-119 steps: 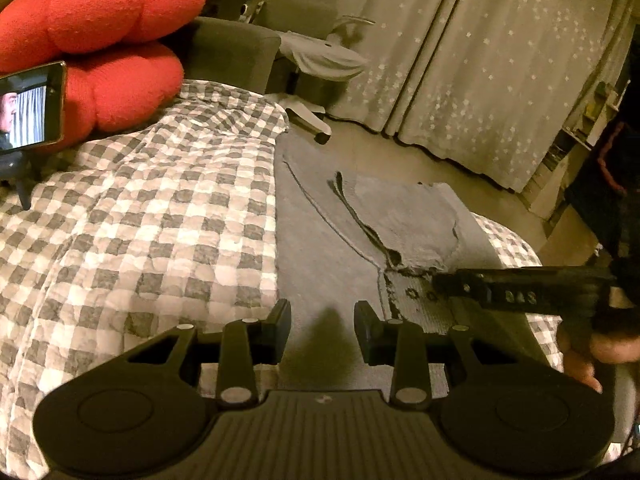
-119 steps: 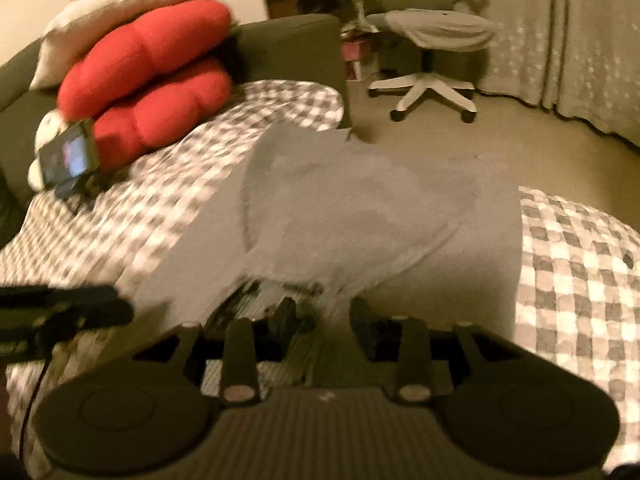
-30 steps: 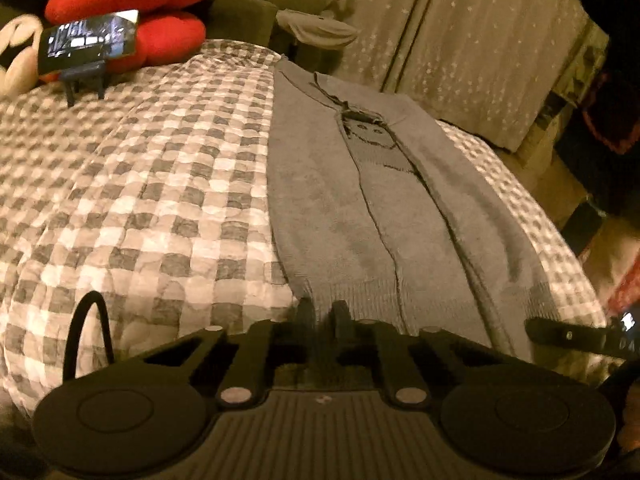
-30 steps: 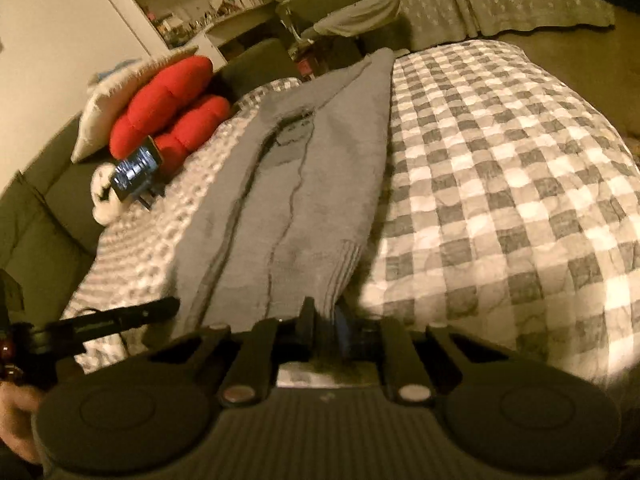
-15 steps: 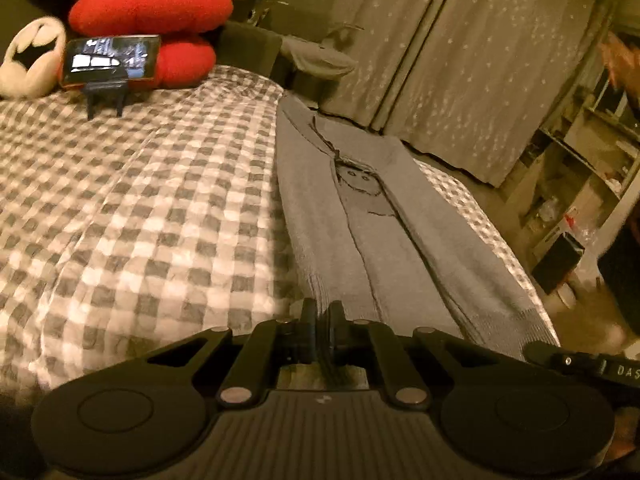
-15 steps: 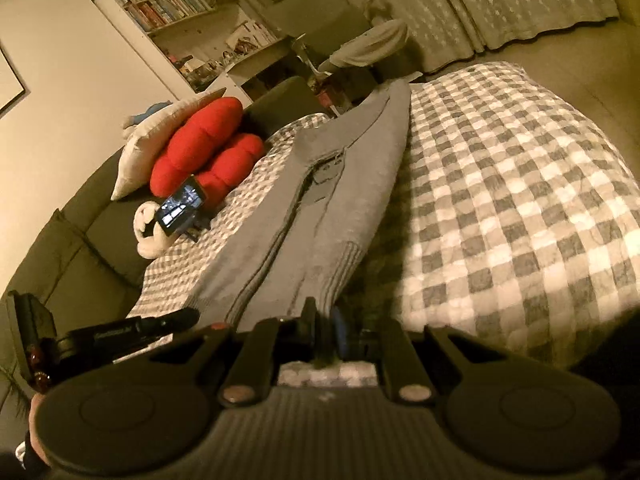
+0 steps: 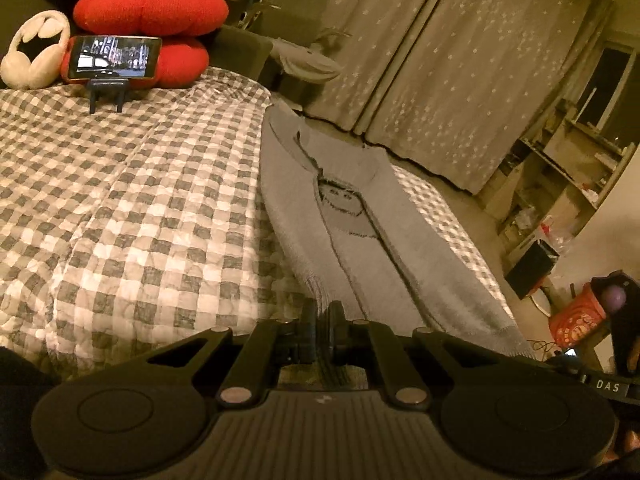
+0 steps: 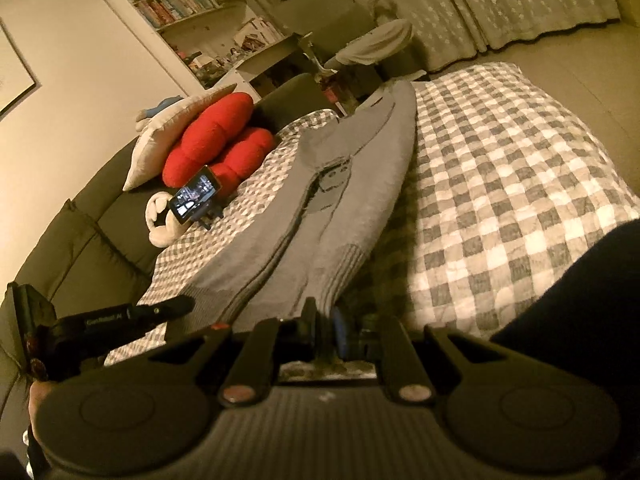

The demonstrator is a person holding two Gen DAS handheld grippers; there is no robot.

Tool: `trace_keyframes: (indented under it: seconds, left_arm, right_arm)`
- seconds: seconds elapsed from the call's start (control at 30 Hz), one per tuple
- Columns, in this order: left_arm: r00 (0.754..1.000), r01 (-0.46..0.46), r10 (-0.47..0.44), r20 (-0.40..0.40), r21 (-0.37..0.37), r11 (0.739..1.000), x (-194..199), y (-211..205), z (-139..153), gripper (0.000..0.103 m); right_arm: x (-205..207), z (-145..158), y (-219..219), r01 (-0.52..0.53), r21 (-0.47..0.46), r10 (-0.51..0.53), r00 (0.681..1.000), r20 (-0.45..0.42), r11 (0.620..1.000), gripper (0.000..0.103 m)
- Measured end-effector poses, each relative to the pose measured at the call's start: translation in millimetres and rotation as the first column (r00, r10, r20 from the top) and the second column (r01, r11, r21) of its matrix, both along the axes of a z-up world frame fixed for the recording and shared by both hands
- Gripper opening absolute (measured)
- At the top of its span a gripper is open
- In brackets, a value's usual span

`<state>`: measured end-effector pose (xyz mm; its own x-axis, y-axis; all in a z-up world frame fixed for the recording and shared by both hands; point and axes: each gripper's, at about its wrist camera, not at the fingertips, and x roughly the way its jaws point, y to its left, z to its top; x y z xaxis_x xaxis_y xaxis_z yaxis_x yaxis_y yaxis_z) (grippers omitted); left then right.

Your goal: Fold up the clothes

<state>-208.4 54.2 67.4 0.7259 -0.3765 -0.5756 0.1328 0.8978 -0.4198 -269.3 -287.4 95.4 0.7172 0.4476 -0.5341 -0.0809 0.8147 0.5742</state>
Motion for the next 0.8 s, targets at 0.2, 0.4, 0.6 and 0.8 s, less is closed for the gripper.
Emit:
trace_keyframes:
  seconds: [0.2,0.4,0.6,0.8]
  left_arm:
    - [1.0,-0.008,0.008,-0.015,0.016,1.0,9.4,-3.9,-6.3,0.004]
    - [1.0,-0.013,0.013,0.017,0.038,0.999,11.3,-5.1,-2.2,0.004]
    - [0.999,-0.041,0.041,-0.021,0.021,0.999,28.0,-0.4,-15.8,0.004]
    - [1.0,-0.03,0.03,0.002,0.003,1.0,37.4,-1.5,-6.6,0.004]
  right_arm:
    - [-6.4,2.7,0.7,0.002,-0.008,-0.002,1.0,0.008,1.0,0.009]
    - [-2.4,4.0,0.3,0.007,-0.013,-0.007,1.0,0.026,1.0,0.01]
    - [5.4,1.4,2.6,0.005,-0.009,-0.005,0.999,0.037,1.0,0.01]
    - [21.4,6.6,-1.5,0.013,0.001,-0.013,0.998,0.057,1.0,0.01]
